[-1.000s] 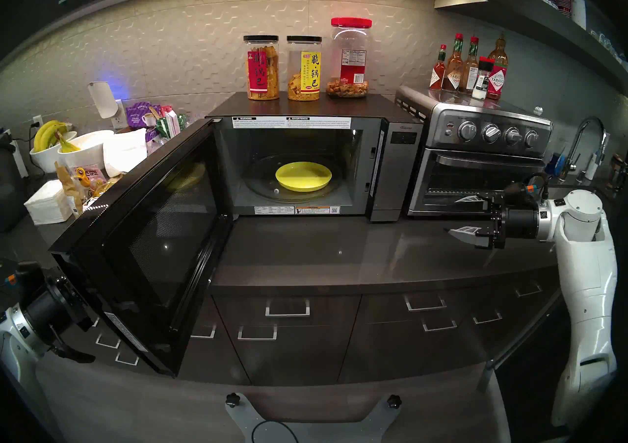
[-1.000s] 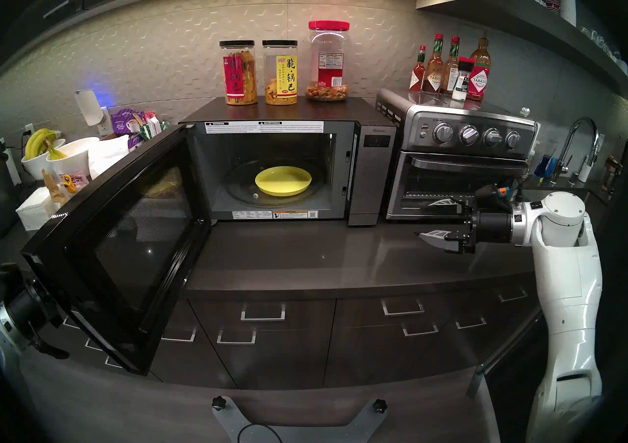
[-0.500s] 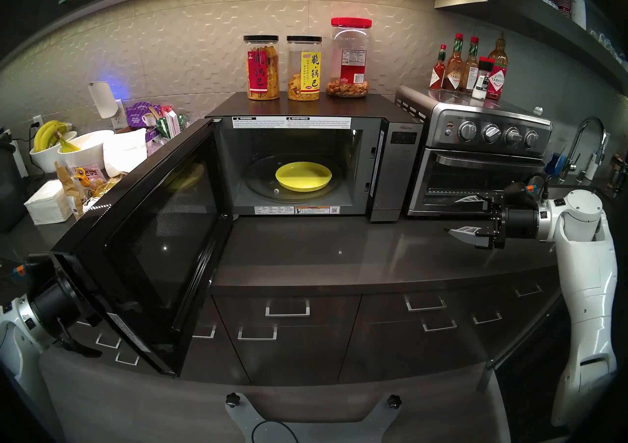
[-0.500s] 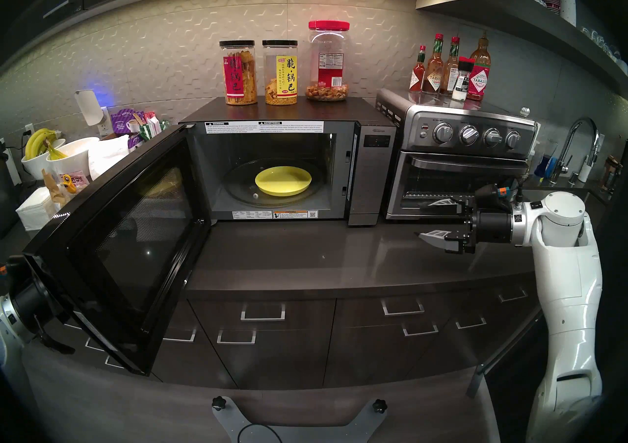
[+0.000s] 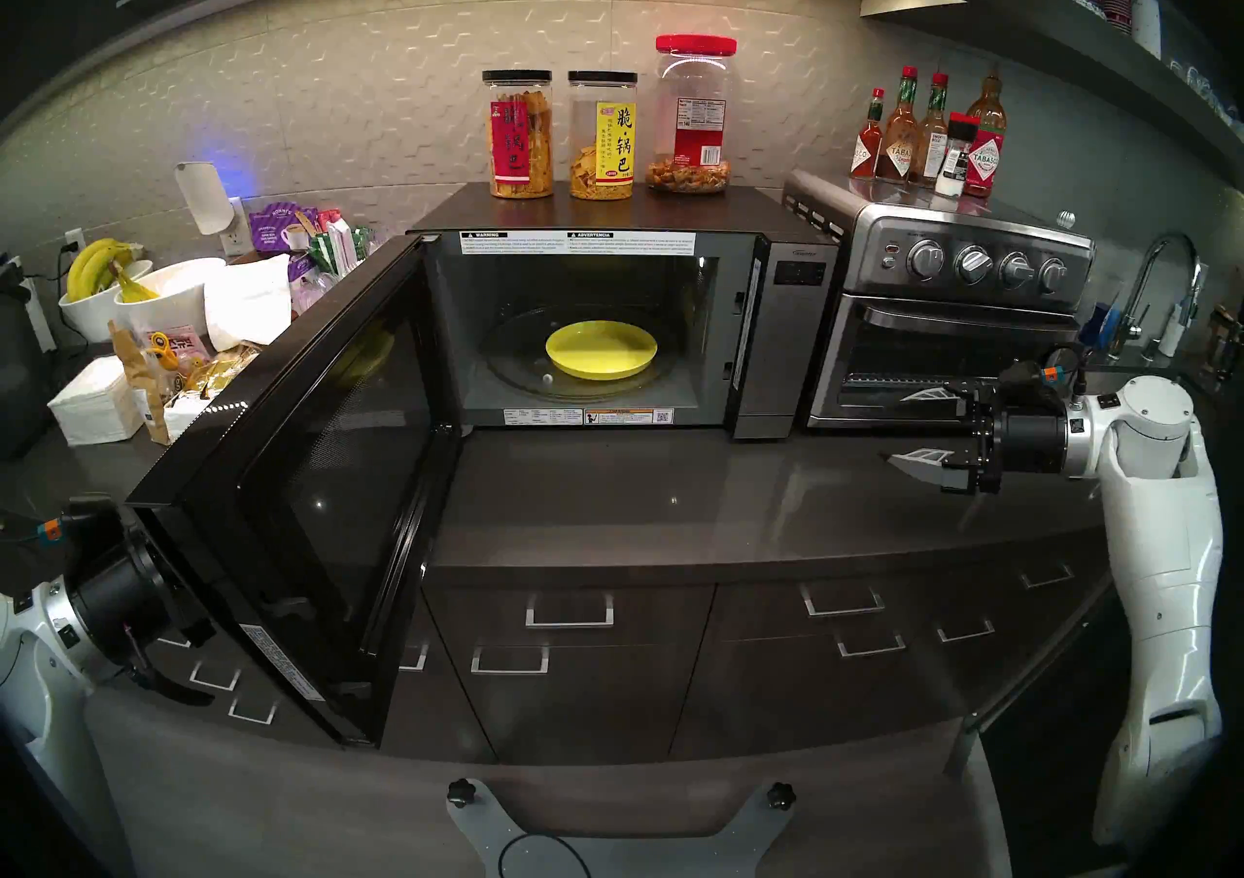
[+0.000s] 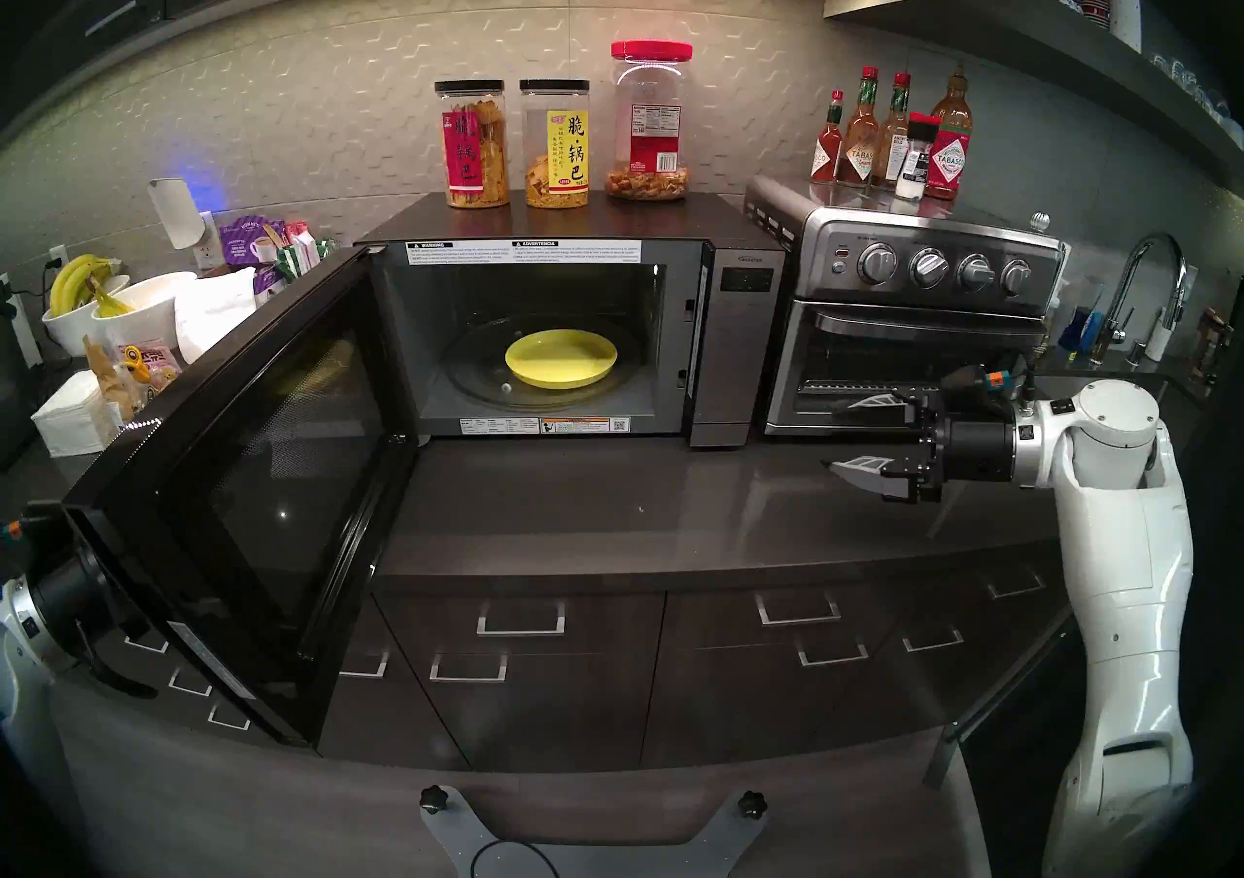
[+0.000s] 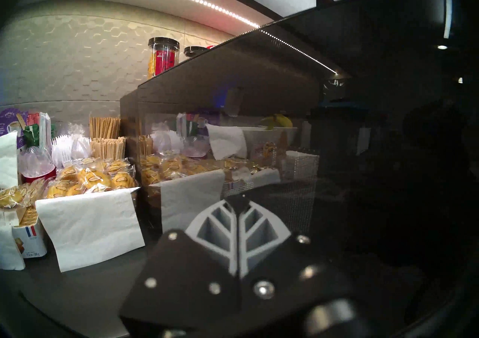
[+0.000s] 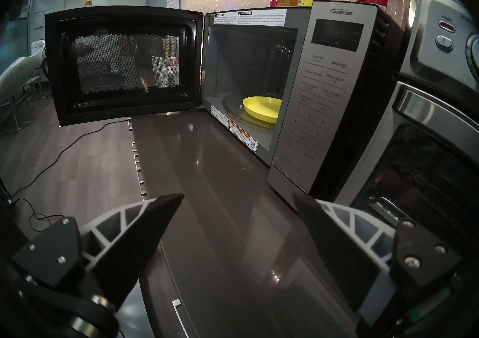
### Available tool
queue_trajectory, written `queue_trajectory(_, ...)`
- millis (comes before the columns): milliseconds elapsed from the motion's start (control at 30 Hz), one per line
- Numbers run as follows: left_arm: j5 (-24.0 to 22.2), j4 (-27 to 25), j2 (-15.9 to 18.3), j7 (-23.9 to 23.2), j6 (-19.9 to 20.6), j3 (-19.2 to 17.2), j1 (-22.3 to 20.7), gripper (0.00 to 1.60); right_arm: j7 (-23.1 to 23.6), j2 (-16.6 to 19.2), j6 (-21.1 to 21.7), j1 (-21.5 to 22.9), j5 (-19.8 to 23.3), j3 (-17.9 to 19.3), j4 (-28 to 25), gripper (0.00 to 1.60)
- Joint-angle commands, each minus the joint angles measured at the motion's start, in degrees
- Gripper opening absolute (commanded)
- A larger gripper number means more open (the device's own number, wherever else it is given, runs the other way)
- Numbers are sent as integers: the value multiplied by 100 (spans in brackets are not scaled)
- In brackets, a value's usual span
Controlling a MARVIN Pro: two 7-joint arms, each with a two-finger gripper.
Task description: Open the microwave, put the plate inside, and close the door
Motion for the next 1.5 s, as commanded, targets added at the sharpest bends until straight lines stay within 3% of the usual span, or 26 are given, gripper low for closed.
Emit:
queue_trajectory(0, -24, -135, -28, -33, -26, 28, -2, 0, -10, 42, 4, 78, 74, 10, -31, 160)
queue_trajectory(300, 182, -202, -118, 127, -33, 408, -57, 0, -10, 44, 4, 77, 78, 8, -31, 160)
queue_trajectory(1467, 781, -476, -305, 727, 211, 1233, -407, 0, -10, 50, 2, 74, 86, 4, -30, 160)
